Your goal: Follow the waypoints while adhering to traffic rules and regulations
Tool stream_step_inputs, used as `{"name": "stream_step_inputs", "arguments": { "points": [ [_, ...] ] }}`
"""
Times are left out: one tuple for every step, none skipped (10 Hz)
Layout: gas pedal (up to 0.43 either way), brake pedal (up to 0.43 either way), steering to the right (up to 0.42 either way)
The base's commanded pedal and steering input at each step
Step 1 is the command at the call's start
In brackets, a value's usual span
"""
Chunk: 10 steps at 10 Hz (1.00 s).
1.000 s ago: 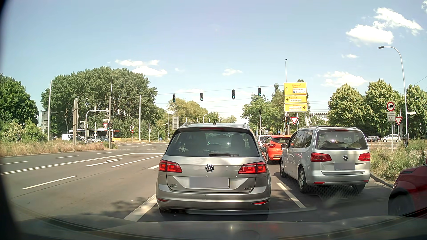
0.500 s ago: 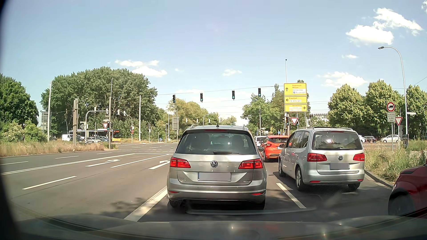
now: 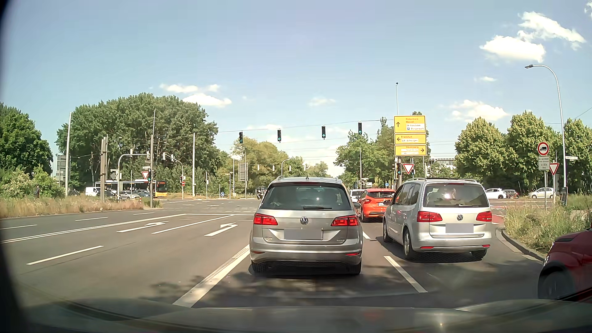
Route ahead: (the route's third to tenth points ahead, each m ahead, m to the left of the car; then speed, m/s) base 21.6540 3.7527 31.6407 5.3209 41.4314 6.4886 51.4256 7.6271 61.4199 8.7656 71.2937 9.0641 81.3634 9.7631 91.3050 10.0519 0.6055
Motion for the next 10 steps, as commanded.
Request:
{"name": "stream_step_inputs", "arguments": {
  "points": [
    [0.26,0.03,0.003],
    [0.287,0.03,0.003],
    [0.299,0.03,0.003],
    [0.311,0.03,0.003],
    [0.339,0.03,0.003],
    [0.35,0.03,0.003],
    [0.37,0.03,0.003],
    [0.378,0.03,0.003],
    [0.378,0.03,0.003],
    [0.378,0.03,0.003]
  ]
}}
